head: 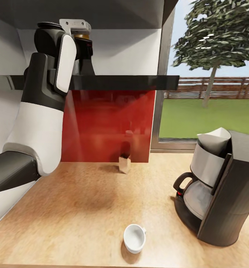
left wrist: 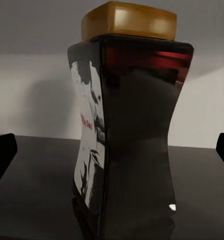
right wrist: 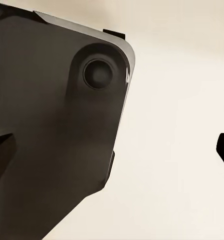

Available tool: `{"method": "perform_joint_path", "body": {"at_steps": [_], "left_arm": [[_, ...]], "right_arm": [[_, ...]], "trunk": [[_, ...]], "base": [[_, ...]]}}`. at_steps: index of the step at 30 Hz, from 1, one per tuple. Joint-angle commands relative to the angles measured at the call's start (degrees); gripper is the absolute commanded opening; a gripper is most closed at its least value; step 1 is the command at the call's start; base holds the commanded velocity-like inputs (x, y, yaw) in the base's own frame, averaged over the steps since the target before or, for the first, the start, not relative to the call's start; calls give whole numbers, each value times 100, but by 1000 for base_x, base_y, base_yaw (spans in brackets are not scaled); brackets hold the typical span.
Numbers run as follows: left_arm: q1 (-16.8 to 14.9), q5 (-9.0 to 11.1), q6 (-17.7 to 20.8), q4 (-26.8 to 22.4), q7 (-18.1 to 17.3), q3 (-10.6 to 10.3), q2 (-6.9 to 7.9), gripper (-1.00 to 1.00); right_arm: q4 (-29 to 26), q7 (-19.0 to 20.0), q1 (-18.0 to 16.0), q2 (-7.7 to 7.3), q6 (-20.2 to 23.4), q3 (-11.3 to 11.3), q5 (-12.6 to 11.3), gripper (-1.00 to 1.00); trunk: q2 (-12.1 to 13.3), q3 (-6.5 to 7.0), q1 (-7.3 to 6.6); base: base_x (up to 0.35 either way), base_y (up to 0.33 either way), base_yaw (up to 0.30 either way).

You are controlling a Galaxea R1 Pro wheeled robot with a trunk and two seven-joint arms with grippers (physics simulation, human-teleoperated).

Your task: Set up a coffee station on the kitchen countertop: keep the coffee maker on the countertop, move the bottle of coffee from the kitchen shelf to the counter next to the coffee maker, place a paper coffee filter on top of the coffee maker, put the saucer next to the coffee maker with the coffee cup on the saucer, and place the electric kettle next to the coffee maker.

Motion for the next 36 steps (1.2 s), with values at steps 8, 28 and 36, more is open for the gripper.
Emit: {"method": "perform_joint_path", "body": {"at_steps": [8,28,36], "left_arm": [[-6,60,11,-9,57,-8,1,100],[-6,60,12,-19,57,-8,1,100],[-6,60,12,-40,57,-8,2,100]], "right_arm": [[3,5,-3,-1,-14,29,4,100],[20,8,5,-1,-10,25,4,100],[21,8,5,-1,-14,25,2,100]], "trunk": [[-5,-8,1],[-5,-8,1],[-5,-8,1]], "base": [[159,-6,0],[54,0,0],[48,0,0]]}}
